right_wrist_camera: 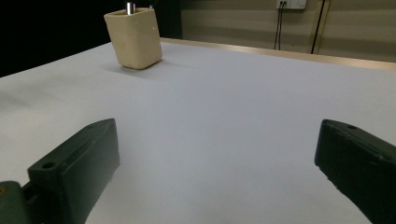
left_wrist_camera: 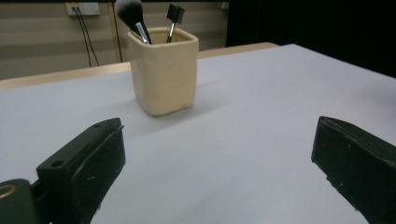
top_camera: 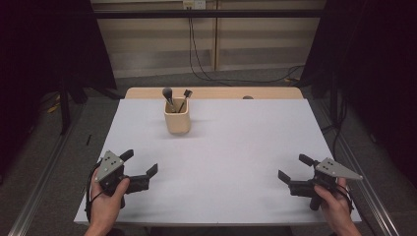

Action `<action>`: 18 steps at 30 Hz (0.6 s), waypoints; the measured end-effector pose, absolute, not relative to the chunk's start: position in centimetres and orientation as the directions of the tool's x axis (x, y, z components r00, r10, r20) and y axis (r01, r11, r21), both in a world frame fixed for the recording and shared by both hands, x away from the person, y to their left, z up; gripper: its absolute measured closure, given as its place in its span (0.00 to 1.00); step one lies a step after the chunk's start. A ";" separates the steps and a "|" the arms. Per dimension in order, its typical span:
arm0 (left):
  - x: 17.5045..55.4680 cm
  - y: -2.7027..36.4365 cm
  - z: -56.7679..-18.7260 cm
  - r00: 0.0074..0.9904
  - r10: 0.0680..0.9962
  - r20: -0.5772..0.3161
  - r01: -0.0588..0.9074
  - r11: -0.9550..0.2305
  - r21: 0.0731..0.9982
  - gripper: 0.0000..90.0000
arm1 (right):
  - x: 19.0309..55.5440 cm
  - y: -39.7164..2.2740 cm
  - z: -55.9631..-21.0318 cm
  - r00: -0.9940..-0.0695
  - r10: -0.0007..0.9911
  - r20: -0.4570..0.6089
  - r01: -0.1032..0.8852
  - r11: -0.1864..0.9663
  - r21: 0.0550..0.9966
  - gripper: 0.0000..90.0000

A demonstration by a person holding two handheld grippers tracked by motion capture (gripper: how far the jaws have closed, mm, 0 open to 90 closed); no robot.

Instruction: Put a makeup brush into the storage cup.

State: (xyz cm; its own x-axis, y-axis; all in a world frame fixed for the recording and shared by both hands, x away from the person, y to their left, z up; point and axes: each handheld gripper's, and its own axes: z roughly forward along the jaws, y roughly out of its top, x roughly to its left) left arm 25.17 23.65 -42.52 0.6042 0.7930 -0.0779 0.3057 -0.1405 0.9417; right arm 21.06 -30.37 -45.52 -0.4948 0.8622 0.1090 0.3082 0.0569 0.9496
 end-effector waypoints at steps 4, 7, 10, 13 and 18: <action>24.3 24.2 -43.2 0.604 0.793 -0.078 0.315 -0.147 0.938 0.04 | 21.0 -30.4 -45.5 -0.489 0.865 0.110 0.310 0.055 0.949 0.00; 23.9 24.9 -43.3 0.593 0.800 -0.093 0.309 -0.119 0.944 0.03 | 20.9 -30.4 -45.5 -0.491 0.865 0.106 0.308 0.059 0.950 0.00; 23.8 25.3 -43.4 0.579 0.811 -0.088 0.305 -0.114 0.946 0.03 | 20.9 -30.2 -45.5 -0.492 0.864 0.109 0.314 0.059 0.948 0.00; 23.8 25.4 -43.4 0.579 0.811 -0.082 0.308 -0.124 0.943 0.03 | 21.0 -30.1 -45.6 -0.499 0.861 0.100 0.314 0.072 0.947 0.00; 23.6 25.4 -43.5 0.579 0.811 -0.078 0.317 -0.136 0.939 0.03 | 21.3 -30.0 -45.7 -0.504 0.858 0.097 0.318 0.080 0.945 0.00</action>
